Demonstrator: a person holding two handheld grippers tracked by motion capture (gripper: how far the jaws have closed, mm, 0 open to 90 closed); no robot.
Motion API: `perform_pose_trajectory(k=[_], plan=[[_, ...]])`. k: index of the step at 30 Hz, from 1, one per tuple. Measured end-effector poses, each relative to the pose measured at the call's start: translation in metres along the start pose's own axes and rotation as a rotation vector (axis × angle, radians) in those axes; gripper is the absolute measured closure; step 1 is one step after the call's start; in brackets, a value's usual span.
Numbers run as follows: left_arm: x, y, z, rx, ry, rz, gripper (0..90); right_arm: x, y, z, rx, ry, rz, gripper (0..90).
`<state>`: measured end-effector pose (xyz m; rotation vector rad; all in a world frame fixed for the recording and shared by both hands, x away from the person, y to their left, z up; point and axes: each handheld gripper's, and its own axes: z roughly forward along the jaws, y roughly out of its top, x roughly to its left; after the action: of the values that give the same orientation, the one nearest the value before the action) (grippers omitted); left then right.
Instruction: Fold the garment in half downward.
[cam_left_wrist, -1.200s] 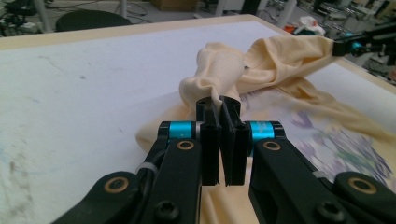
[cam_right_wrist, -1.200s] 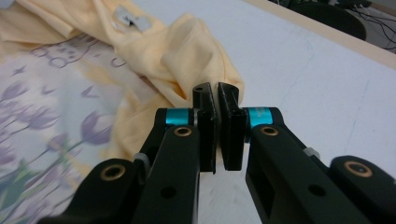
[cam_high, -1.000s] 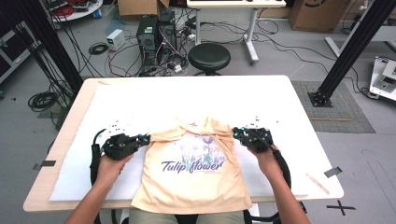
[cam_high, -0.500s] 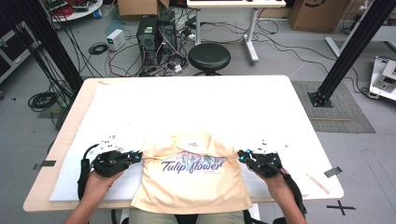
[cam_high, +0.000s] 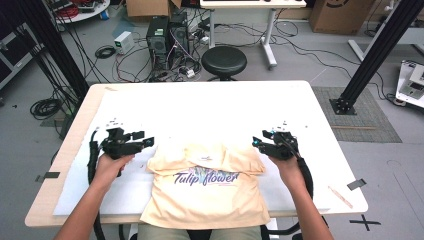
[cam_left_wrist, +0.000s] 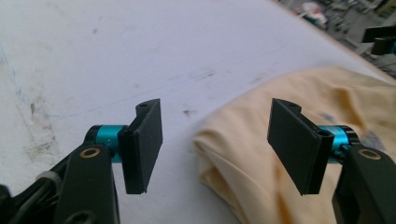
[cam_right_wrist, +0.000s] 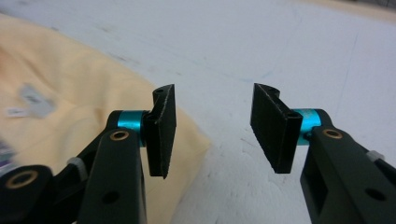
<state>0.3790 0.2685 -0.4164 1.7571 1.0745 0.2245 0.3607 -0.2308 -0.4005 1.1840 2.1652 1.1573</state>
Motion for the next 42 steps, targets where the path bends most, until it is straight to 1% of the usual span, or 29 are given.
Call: perform_pose_trajectory(k=[1, 3, 5, 7, 9, 10, 11, 12, 15, 16, 17, 18, 19, 20, 22, 23, 24, 28, 30, 31, 33, 34, 35, 36, 37, 38, 40, 41, 42], plan=[[0.004, 0.002, 0.014, 0.05, 0.005, -0.019, 35.8, -0.003, 0.002, 0.011, 0.036, 0.001, 0.009, 50.9], [0.007, 0.003, 0.026, 0.085, 0.011, -0.023, 36.2, -0.006, 0.003, 0.031, 0.119, 0.037, 0.026, 51.3], [0.007, 0.0, 0.039, 0.119, -0.004, -0.029, 36.5, -0.006, 0.001, 0.046, 0.192, 0.081, 0.012, 51.7], [0.005, -0.004, 0.047, 0.165, -0.011, -0.013, 38.1, -0.006, 0.0, 0.049, 0.206, 0.087, 0.012, 51.5], [0.001, -0.008, 0.052, 0.205, -0.015, 0.016, 49.0, -0.006, -0.003, 0.052, 0.229, 0.088, 0.015, 49.6], [-0.001, -0.009, 0.052, 0.205, 0.006, 0.05, 55.3, -0.006, -0.005, 0.052, 0.233, 0.087, 0.015, 49.8], [-0.004, -0.009, 0.052, 0.207, -0.011, 0.057, 63.3, -0.007, -0.006, 0.052, 0.238, 0.1, 0.024, 51.2], [-0.006, -0.01, 0.052, 0.21, 0.004, 0.081, 72.4, -0.008, -0.008, 0.052, 0.245, 0.108, 0.027, 54.3], [-0.009, -0.011, 0.05, 0.2, 0.017, 0.087, 79.9, -0.005, -0.013, 0.052, 0.236, 0.152, 0.032, 77.0], [-0.009, -0.011, 0.049, 0.188, 0.018, 0.074, 80.5, -0.005, -0.013, 0.051, 0.235, 0.158, 0.024, 80.0], [-0.008, -0.008, 0.045, 0.15, 0.037, 0.06, 81.4, -0.004, -0.01, 0.049, 0.23, 0.148, -0.02, 83.4], [-0.008, -0.008, 0.045, 0.15, 0.037, 0.06, 81.6, -0.004, -0.01, 0.049, 0.23, 0.148, -0.02, 83.4], [-0.006, -0.005, 0.042, 0.123, 0.052, 0.052, 81.7, -0.009, -0.007, 0.047, 0.197, 0.091, -0.041, 84.3], [-0.004, -0.001, 0.04, 0.097, 0.061, 0.042, 81.7, -0.009, -0.007, 0.047, 0.197, 0.091, -0.041, 84.3], [-0.003, 0.01, 0.04, 0.052, 0.07, 0.058, 81.7, -0.019, 0.0, 0.046, 0.147, 0.046, -0.021, 84.5], [-0.003, 0.02, 0.045, 0.046, 0.083, 0.065, 81.7, -0.029, 0.008, 0.048, 0.101, 0.015, -0.01, 84.6], [-0.003, 0.02, 0.045, 0.046, 0.083, 0.065, 81.7, -0.029, 0.008, 0.048, 0.101, 0.015, -0.01, 84.6], [0.006, 0.044, 0.063, -0.013, 0.115, 0.042, 81.7, -0.043, 0.031, 0.062, 0.047, -0.053, -0.054, 84.5], [0.009, 0.049, 0.071, -0.032, 0.128, 0.034, 81.4, -0.048, 0.04, 0.068, 0.012, -0.087, -0.063, 84.4], [0.01, 0.05, 0.075, -0.051, 0.145, 0.05, 81.3, -0.051, 0.044, 0.073, -0.005, -0.098, -0.058, 84.3], [0.014, 0.046, 0.082, -0.055, 0.148, 0.028, 80.2, -0.054, 0.046, 0.081, -0.005, -0.109, -0.033, 83.3], [0.016, 0.043, 0.085, -0.039, 0.144, 0.014, 77.9, -0.055, 0.045, 0.086, 0.005, -0.116, -0.021, 79.6], [0.018, 0.041, 0.087, -0.023, 0.137, 0.0, 54.9, -0.054, 0.041, 0.091, 0.036, -0.129, 0.02, 65.2], [0.02, 0.039, 0.088, -0.007, 0.108, -0.033, 45.6, -0.055, 0.039, 0.091, 0.042, -0.125, 0.053, 56.2], [0.02, 0.039, 0.087, 0.009, 0.086, -0.047, 43.5, -0.056, 0.039, 0.09, 0.036, -0.111, 0.082, 53.3], [0.018, 0.04, 0.085, 0.008, 0.086, -0.028, 43.6, -0.056, 0.039, 0.085, 0.016, -0.106, 0.09, 53.1], [0.012, 0.042, 0.077, -0.024, 0.069, 0.006, 43.5, -0.055, 0.041, 0.08, -0.009, -0.107, 0.078, 52.4], [0.005, 0.044, 0.072, -0.044, 0.05, 0.02, 43.5, -0.049, 0.046, 0.072, -0.013, -0.073, 0.036, 52.4], [0.005, 0.044, 0.072, -0.044, 0.05, 0.02, 43.5, -0.044, 0.048, 0.07, -0.008, -0.025, 0.027, 52.4]])
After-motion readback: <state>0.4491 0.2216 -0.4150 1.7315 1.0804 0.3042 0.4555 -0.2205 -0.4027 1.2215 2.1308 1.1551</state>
